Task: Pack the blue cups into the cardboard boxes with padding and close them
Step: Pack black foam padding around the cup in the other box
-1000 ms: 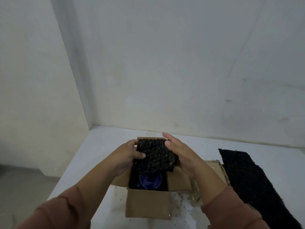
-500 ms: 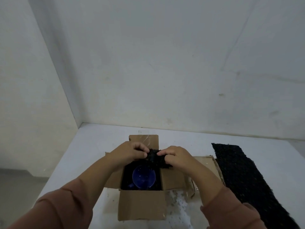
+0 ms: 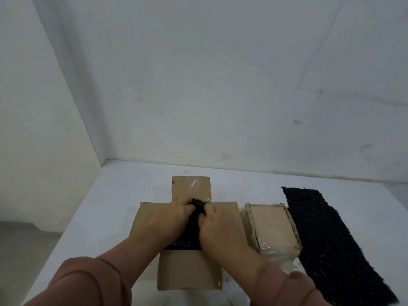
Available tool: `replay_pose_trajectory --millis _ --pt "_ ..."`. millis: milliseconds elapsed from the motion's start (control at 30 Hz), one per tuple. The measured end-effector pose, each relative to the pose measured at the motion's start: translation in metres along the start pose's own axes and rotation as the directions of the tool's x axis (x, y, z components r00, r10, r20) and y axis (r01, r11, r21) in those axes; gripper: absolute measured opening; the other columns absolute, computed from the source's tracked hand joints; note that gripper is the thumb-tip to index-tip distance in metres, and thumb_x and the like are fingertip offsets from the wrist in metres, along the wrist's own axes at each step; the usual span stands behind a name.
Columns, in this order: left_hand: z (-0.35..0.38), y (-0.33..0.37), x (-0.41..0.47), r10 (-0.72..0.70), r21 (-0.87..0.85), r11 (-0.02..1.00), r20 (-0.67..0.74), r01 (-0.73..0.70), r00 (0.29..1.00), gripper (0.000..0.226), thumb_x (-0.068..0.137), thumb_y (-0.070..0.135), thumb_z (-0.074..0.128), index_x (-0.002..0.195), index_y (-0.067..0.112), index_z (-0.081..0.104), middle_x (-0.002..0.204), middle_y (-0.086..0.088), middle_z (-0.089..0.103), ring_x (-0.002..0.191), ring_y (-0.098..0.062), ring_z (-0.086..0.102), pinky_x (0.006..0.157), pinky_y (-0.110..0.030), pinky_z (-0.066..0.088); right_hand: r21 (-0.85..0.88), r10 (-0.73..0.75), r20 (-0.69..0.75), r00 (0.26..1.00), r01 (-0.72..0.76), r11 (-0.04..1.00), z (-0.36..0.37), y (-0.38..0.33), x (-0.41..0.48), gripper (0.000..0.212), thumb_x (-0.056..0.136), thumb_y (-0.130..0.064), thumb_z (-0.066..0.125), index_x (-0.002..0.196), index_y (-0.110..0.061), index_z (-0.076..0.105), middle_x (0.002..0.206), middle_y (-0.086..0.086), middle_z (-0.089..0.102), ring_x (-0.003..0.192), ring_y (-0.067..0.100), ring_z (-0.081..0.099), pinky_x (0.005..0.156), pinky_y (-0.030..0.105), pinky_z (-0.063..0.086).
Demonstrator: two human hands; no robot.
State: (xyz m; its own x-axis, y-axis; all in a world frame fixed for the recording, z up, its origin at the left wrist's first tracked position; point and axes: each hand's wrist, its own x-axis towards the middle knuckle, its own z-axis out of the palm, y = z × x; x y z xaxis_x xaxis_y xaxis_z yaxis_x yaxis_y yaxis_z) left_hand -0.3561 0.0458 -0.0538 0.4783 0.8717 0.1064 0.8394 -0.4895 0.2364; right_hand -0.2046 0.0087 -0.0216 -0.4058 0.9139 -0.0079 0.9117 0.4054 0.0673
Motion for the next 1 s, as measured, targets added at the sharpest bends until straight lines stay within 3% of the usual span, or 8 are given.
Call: replay_pose_trajectory --millis 100,167,300,433,533,700,800,1000 --pt "0.003 0.004 -0.001 -0.006 0.059 0.998 0.059 0.003 0.998 0.032 0.091 0.023 0.051 0.122 0.016 0.058 0.13 -0.001 0.047 0.099 -0.022 0.058 0.081 -0.033 0.051 -0.034 -0.018 0.045 0.999 0.019 0.999 -0.005 -0.01 -0.001 0.026 0.064 -0.025 0.076 0.086 -0.012 0.073 0.088 0.008 0.065 0.075 0.02 0.06 0.064 0.027 0.048" --pt "0.009 0.004 -0.003 -0.001 0.082 0.997 0.089 -0.006 0.996 0.032 0.094 0.024 0.047 0.123 0.016 0.057 0.131 -0.002 0.048 0.107 -0.022 0.055 0.086 -0.032 0.049 -0.128 -0.007 0.121 0.993 0.023 0.992 0.001 -0.012 0.004 0.03 0.09 -0.019 0.049 0.112 -0.004 0.061 0.117 0.017 0.053 0.106 0.031 0.049 0.087 0.037 0.04" --pt "0.016 0.001 -0.004 0.043 0.095 0.994 0.115 -0.054 0.992 0.018 0.07 0.023 0.071 0.087 0.017 0.069 0.091 -0.005 0.068 0.081 -0.023 0.066 0.068 -0.034 0.057 -0.232 -0.036 0.263 0.964 0.1 0.967 0.009 -0.016 0.013 0.034 0.097 -0.02 0.04 0.121 -0.003 0.055 0.13 0.02 0.049 0.119 0.036 0.04 0.103 0.043 0.029" --pt "0.012 0.005 -0.002 -0.005 0.12 0.993 0.128 -0.011 0.992 0.024 0.074 0.026 0.068 0.095 0.018 0.063 0.095 -0.003 0.069 0.086 -0.022 0.066 0.077 -0.037 0.055 -0.155 -0.045 0.228 0.973 0.082 0.984 0.007 -0.014 0.018 0.028 0.094 -0.013 0.041 0.116 -0.002 0.054 0.121 0.017 0.057 0.11 0.033 0.049 0.095 0.04 0.034" --pt "0.015 0.007 -0.001 -0.013 0.181 0.983 0.101 -0.005 0.995 0.033 0.065 0.026 0.075 0.094 0.02 0.062 0.085 0.002 0.07 0.075 -0.019 0.068 0.065 -0.033 0.057 -0.083 -0.01 0.184 0.983 0.026 0.996 0.003 -0.006 0.018 0.031 0.093 -0.012 0.042 0.121 0.0 0.045 0.116 0.016 0.06 0.105 0.032 0.053 0.085 0.036 0.035" --pt "0.011 0.016 0.012 -0.13 0.281 0.956 0.166 0.08 0.978 0.029 0.093 0.018 0.047 0.121 0.015 0.049 0.121 -0.005 0.061 0.111 -0.025 0.056 0.093 -0.036 0.043 -0.033 -0.027 -0.015 1.0 0.026 0.999 -0.006 0.001 0.017 0.023 0.08 -0.017 0.063 0.1 -0.006 0.061 0.093 0.012 0.068 0.087 0.026 0.061 0.076 0.029 0.044" --pt "0.012 0.016 0.015 -0.208 0.257 0.954 0.194 0.155 0.959 0.03 0.092 0.017 0.048 0.122 0.014 0.047 0.116 -0.007 0.063 0.104 -0.025 0.06 0.086 -0.034 0.046 -0.019 -0.043 0.095 0.995 0.045 0.999 0.0 -0.001 0.019 0.026 0.088 -0.008 0.047 0.112 -0.004 0.056 0.121 0.016 0.052 0.11 0.031 0.048 0.093 0.035 0.035" --pt "0.013 0.013 0.012 -0.218 0.221 0.96 0.21 0.171 0.953 0.022 0.089 0.017 0.054 0.11 0.013 0.052 0.11 -0.007 0.064 0.098 -0.024 0.061 0.081 -0.033 0.049 -0.058 0.045 0.137 0.99 -0.038 0.998 0.008 -0.001 0.015 0.025 0.086 -0.016 0.052 0.106 -0.007 0.063 0.123 0.012 0.044 0.114 0.032 0.036 0.093 0.04 0.027"
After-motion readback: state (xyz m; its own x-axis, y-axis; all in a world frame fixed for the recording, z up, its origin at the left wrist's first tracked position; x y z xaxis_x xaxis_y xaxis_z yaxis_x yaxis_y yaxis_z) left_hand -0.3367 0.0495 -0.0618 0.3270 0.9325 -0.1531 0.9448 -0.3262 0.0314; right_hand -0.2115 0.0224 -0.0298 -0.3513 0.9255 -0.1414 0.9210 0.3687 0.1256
